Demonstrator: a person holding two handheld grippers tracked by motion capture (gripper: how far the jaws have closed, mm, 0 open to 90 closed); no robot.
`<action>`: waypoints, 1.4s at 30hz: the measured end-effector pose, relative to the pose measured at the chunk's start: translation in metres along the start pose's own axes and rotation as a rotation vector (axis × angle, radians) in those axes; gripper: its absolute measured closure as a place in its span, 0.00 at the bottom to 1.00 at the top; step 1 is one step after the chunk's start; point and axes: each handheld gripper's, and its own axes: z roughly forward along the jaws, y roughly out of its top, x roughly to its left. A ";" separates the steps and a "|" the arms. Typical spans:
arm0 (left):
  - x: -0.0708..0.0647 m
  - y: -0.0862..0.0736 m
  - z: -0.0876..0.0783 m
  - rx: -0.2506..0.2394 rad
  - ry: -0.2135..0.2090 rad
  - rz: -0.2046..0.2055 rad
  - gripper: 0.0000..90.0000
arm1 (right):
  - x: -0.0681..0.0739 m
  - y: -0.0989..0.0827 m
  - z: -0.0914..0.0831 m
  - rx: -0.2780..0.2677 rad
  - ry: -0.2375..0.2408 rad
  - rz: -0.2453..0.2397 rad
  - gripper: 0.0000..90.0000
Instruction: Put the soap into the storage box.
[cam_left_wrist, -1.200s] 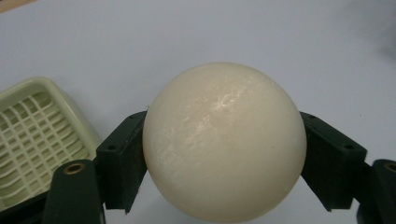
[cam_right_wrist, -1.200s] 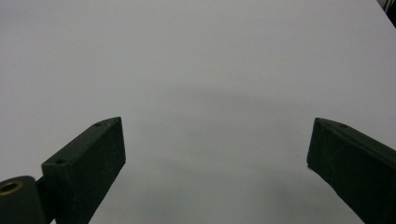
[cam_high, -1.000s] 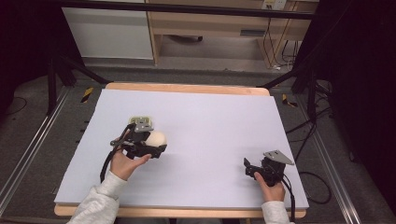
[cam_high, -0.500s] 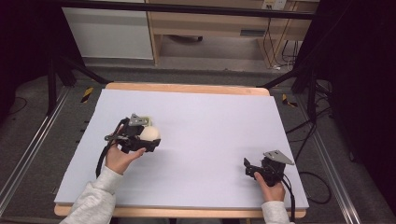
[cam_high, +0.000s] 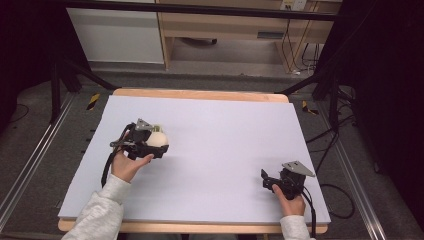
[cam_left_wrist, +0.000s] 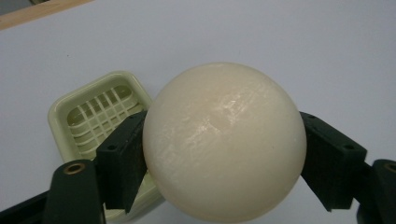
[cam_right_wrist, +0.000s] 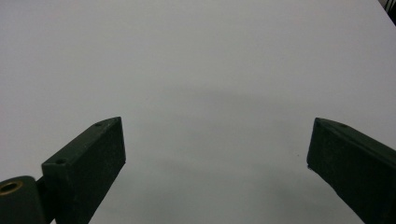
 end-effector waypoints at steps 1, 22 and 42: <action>0.001 0.000 0.001 -0.002 0.002 -0.007 0.26 | 0.000 0.000 0.000 -0.001 0.000 0.000 0.05; 0.029 -0.003 0.006 0.023 0.054 -0.046 0.26 | 0.000 0.000 0.000 -0.004 0.000 0.001 0.05; 0.046 -0.003 0.030 0.049 0.069 -0.067 0.26 | 0.000 0.000 0.000 -0.003 -0.002 -0.005 0.05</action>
